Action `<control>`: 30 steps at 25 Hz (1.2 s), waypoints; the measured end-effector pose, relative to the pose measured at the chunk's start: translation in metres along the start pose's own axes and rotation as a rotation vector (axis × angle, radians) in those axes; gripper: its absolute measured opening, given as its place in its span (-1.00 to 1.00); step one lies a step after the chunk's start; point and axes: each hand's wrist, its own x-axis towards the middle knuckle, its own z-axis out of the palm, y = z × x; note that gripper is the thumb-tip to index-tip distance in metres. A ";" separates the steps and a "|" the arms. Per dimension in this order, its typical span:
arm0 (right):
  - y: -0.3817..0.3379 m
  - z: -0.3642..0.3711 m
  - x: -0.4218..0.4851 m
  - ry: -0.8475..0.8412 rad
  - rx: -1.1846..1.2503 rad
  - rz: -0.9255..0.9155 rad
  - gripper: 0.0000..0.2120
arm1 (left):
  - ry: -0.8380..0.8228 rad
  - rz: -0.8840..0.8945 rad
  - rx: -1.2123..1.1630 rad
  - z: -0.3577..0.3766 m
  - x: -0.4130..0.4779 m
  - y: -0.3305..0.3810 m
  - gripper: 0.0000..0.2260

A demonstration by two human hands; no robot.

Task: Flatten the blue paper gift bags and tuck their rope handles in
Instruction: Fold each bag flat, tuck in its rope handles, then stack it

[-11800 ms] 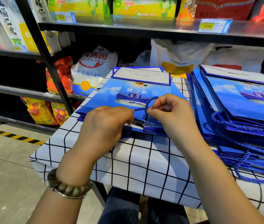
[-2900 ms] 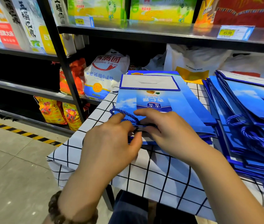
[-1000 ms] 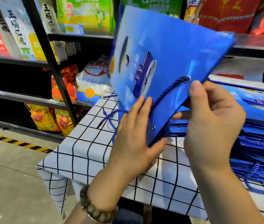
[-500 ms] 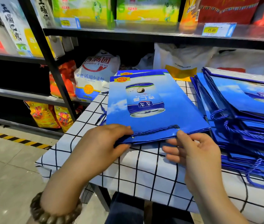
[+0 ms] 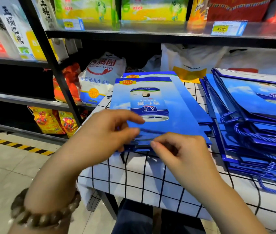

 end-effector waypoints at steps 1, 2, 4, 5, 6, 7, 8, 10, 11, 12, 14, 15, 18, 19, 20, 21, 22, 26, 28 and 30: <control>-0.006 0.002 0.003 -0.078 -0.005 -0.028 -0.77 | -0.006 -0.010 -0.189 0.000 0.004 0.008 -0.80; -0.012 0.004 0.006 -0.152 0.004 -0.054 -0.74 | 0.008 -0.010 -0.345 -0.001 0.009 0.014 -0.78; -0.023 0.010 0.012 -0.279 0.083 -0.067 -0.67 | 0.025 -0.015 -0.551 0.001 0.019 0.022 -0.76; -0.027 0.013 0.016 -0.316 0.157 -0.055 -0.64 | 0.022 -0.019 -0.605 0.004 0.023 0.024 -0.76; -0.030 0.015 0.019 -0.333 0.234 -0.029 -0.65 | 0.022 -0.026 -0.655 0.006 0.027 0.026 -0.76; -0.030 0.016 0.022 -0.336 0.296 0.002 -0.70 | 0.024 -0.038 -0.705 0.009 0.029 0.027 -0.77; -0.031 0.017 0.025 -0.334 0.342 0.032 -0.76 | 0.026 -0.051 -0.758 0.011 0.031 0.028 -0.78; -0.030 0.016 0.028 -0.314 0.387 0.074 -0.77 | 0.039 -0.064 -0.838 0.013 0.033 0.029 -0.78; -0.031 0.014 0.028 -0.298 0.409 0.086 -0.75 | 0.050 -0.061 -0.843 0.014 0.034 0.028 -0.79; -0.031 0.011 0.029 -0.271 0.450 0.102 -0.74 | 0.069 -0.050 -0.790 0.014 0.035 0.024 -0.79; -0.033 0.002 0.033 -0.178 0.590 0.154 -0.75 | 0.121 -0.035 -0.542 0.012 0.032 0.015 -0.80; -0.032 -0.004 0.038 -0.121 0.659 0.182 -0.77 | 0.132 -0.046 -0.462 0.011 0.029 0.009 -0.82; -0.026 -0.015 0.051 0.003 0.780 0.228 -0.81 | -0.009 -0.105 -0.449 0.012 0.013 -0.002 -0.83; -0.024 -0.016 0.054 0.024 0.795 0.237 -0.81 | -0.058 -0.112 -0.423 0.014 0.009 -0.003 -0.87; -0.022 -0.015 0.057 0.033 0.803 0.248 -0.81 | -0.076 -0.116 -0.379 0.016 0.008 -0.003 -0.89; -0.022 -0.013 0.059 0.029 0.810 0.258 -0.81 | -0.074 -0.125 -0.357 0.018 0.009 -0.004 -0.88; -0.022 -0.011 0.059 0.016 0.817 0.266 -0.82 | -0.063 -0.134 -0.342 0.019 0.011 -0.005 -0.90; -0.019 -0.008 0.060 -0.044 0.711 0.272 -0.86 | 0.015 -0.129 -0.236 0.018 0.020 -0.008 -0.84; -0.013 -0.007 0.055 -0.097 0.415 0.176 -0.91 | 0.088 -0.145 -0.296 0.013 0.021 -0.012 -0.83; -0.010 -0.005 0.046 -0.194 0.183 0.055 -0.94 | 0.132 -0.152 -0.240 0.008 0.020 -0.016 -0.85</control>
